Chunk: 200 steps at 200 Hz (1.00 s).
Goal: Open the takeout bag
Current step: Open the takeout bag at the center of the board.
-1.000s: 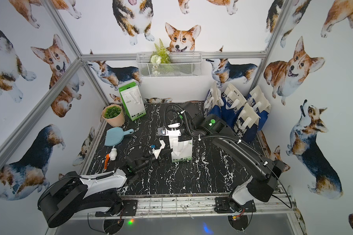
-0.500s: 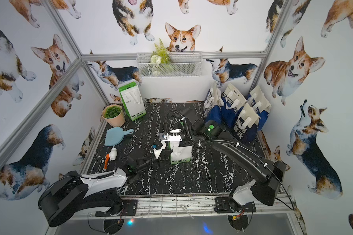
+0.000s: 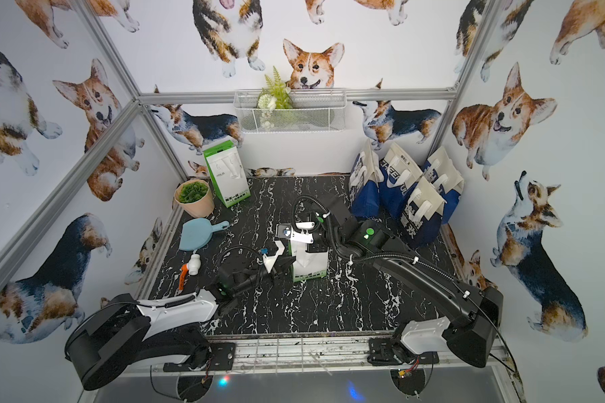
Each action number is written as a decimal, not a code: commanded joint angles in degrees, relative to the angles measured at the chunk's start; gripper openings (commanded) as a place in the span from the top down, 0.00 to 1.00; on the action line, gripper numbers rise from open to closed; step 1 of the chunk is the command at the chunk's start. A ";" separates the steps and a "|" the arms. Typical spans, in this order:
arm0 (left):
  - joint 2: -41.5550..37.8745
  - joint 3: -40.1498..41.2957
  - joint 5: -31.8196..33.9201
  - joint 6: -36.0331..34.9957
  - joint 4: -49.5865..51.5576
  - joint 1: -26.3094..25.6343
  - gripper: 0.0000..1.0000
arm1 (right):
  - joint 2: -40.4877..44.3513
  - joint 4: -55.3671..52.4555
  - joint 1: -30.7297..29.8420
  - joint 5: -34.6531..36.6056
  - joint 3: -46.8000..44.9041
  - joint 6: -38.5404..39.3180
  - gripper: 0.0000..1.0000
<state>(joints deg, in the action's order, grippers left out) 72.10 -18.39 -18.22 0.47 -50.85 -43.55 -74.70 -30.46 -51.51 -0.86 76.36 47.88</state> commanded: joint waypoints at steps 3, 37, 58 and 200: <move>0.05 -0.32 -0.37 -0.03 -1.80 -0.05 1.00 | 0.85 4.41 -0.11 2.66 -1.28 -0.82 0.89; -0.10 -0.15 -0.50 0.14 -1.80 -0.05 1.00 | 0.20 4.44 -1.77 4.24 -2.47 -0.60 0.76; -0.46 0.26 -0.35 0.24 -1.71 -0.07 1.00 | -0.26 4.44 -2.15 5.08 -3.03 -0.86 0.66; -1.34 0.51 -0.12 0.50 -1.30 -0.07 1.00 | 1.83 14.97 -2.82 11.53 -8.48 -0.28 0.86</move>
<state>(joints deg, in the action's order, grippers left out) 70.85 -17.87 -17.41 1.17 -50.22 -43.57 -73.10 -18.44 -54.35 9.19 67.96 47.48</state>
